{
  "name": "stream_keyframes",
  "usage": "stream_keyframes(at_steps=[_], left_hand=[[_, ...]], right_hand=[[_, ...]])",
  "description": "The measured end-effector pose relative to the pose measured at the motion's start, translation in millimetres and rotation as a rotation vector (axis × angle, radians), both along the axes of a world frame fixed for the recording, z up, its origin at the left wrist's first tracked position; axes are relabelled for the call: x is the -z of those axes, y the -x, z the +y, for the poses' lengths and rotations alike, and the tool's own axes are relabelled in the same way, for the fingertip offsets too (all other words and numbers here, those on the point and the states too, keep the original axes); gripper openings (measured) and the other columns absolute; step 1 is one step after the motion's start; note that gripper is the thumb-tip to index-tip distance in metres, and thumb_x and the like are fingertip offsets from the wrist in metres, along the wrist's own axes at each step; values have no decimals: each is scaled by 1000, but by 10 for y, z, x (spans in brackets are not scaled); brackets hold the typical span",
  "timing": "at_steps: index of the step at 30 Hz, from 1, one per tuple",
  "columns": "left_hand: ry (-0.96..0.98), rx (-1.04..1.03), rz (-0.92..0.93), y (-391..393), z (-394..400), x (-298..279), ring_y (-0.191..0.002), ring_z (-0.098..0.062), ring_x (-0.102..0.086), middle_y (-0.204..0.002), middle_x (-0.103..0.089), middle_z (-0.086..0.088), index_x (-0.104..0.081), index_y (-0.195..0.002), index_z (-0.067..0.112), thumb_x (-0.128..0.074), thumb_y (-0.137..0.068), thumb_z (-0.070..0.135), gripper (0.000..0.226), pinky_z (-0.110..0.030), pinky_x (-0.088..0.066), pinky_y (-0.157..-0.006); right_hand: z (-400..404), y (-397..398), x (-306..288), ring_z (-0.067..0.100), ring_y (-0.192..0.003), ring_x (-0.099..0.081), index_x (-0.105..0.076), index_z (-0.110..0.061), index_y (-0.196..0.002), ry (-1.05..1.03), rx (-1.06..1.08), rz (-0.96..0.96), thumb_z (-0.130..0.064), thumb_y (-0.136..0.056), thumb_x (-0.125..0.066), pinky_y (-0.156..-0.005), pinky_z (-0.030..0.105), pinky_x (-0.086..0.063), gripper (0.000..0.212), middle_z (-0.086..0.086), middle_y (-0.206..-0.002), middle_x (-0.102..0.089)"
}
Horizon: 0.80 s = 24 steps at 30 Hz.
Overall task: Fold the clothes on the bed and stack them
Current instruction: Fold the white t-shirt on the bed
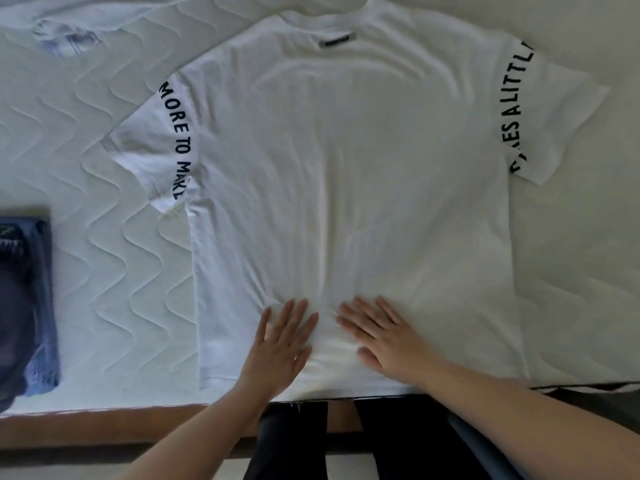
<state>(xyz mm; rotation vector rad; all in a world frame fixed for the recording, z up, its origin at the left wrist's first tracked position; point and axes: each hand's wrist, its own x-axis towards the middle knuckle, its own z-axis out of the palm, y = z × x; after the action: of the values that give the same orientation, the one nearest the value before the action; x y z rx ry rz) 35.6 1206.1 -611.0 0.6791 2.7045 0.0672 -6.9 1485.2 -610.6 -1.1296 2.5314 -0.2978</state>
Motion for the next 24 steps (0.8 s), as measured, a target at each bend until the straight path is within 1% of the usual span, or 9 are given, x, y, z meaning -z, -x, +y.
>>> stream_keyframes(at_steps=[1, 3, 5, 7, 10, 14, 17, 20, 24], left_hand=[[10, 36, -16, -88, -10, -54, -150, -27, -14, -163, -12, -6, -19, -156, 21, -35, -101, 41, 60, -59, -23, -114], [34, 121, -42, -183, -25, -146, -149, -23, -18, -163, -16, -4, -22, -155, 19, -37, -100, 38, 60, -60, -26, -112], [36, 130, -49, -168, -21, -209, -141, -24, -37, -155, -36, -5, -38, -149, 17, -43, -97, 39, 57, -56, -36, -107], [-1, 83, -21, -117, -26, -222, -117, -28, -59, -131, -59, -10, -56, -131, 15, -48, -92, 46, 50, -48, -48, -92], [24, 139, -17, -112, -121, -242, -97, -29, -61, -113, -63, -10, -58, -117, 13, -49, -88, 54, 51, -40, -51, -74], [22, 131, -76, -257, -264, -303, -87, -27, -63, -101, -66, -6, -67, -118, 14, -42, -89, 50, 52, -34, -52, -63], [37, 106, -152, -300, -254, -408, -78, -20, -66, -91, -68, 1, -73, -107, 17, -57, -85, 49, 42, -27, -52, -57], [5, -57, -173, -110, -249, -488, -75, -24, -67, -86, -68, -2, -73, -98, 13, -74, -82, 35, 27, -30, -53, -59], [-59, -342, -119, 525, -416, -537, -88, -31, -62, -102, -64, -9, -66, -108, 9, -62, -92, 21, 21, -40, -52, -72]], right_hand=[[-5, -82, -49, 24, -147, -22, -33, -22, -151, 5, -29, -25, -42, -90, -49, -116, 49, -23, 66, 0, -160, -24], [-71, -106, -157, 24, -137, -43, -52, -20, -139, 58, -26, -35, -38, -89, -49, -111, 43, -35, 53, 1, -149, -45], [-208, 22, -252, 25, -109, -61, -67, -18, -115, 156, 66, 2, -31, -89, -51, -95, 38, -46, 33, 2, -122, -64], [-343, 171, -298, 26, -89, -59, -66, -16, -98, 201, 153, 42, -26, -89, -53, -80, 37, -46, 19, 4, -98, -63], [-381, 180, -282, 26, -72, -58, -63, -15, -79, 134, 54, 36, -29, -84, -61, -66, 35, -48, 15, 5, -78, -59], [-305, -149, -313, 22, -71, -61, -67, -19, -79, -63, -71, -115, -40, -71, -72, -65, 30, -50, 23, 1, -76, -61], [-349, -338, -361, 20, -57, -59, -65, -21, -62, -37, -93, -175, -35, -71, -77, -56, 26, -49, 21, -3, -59, -59], [-560, -113, -412, 24, -53, -56, -63, -16, -60, 49, 138, -134, -20, -71, -75, -55, 29, -48, 17, 1, -55, -56], [-911, 551, -437, 29, -65, -57, -62, -12, -71, 121, 333, -73, -14, -80, -56, -62, 35, -47, 11, 5, -65, -58]])
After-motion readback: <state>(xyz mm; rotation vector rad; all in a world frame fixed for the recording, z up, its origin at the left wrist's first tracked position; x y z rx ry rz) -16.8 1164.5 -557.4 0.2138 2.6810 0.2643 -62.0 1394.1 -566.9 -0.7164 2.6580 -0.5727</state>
